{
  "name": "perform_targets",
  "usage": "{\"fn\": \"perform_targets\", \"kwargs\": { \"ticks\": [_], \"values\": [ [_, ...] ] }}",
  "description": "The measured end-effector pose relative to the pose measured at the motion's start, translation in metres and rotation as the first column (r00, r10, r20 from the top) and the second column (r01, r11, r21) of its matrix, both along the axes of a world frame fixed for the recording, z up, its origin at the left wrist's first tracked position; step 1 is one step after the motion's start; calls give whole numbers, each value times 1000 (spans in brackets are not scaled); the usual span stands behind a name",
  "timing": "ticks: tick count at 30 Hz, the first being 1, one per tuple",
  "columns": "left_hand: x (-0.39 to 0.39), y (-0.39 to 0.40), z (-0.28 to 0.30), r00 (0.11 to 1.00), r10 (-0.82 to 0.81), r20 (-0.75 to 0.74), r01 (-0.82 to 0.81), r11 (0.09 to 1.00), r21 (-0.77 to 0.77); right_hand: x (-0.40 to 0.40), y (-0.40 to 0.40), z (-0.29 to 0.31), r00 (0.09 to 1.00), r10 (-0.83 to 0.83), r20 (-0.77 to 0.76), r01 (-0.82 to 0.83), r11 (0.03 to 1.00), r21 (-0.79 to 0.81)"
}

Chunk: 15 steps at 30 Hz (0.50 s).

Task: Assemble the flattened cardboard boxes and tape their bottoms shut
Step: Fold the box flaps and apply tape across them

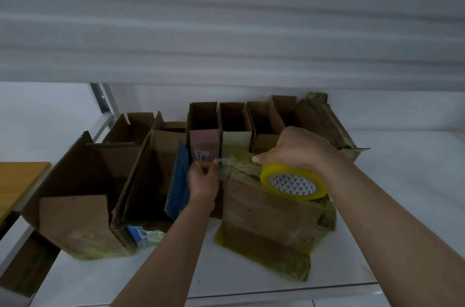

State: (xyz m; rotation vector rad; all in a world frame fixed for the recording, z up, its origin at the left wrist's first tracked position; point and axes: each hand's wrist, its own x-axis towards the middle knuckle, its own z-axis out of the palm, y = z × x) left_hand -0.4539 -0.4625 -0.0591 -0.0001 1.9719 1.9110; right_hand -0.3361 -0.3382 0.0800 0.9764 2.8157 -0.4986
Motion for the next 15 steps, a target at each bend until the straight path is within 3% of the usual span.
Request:
{"fn": "perform_targets", "kwargs": {
  "ticks": [4, 10, 15],
  "values": [
    [2, 4, -10, 966, -148, 212, 160, 986, -42, -2, 3, -4, 1000, -13, -3, 13, 1000, -12],
    [-1, 9, -11, 937, -246, 249, 292, 942, -167, -1, 7, -10, 999, -43, -32, 43, 999, 27],
    [24, -3, 0, 869, -295, 397, 345, 937, -60, 0, 8, -11, 997, -53, -51, 54, 998, 22]
  ]
}}
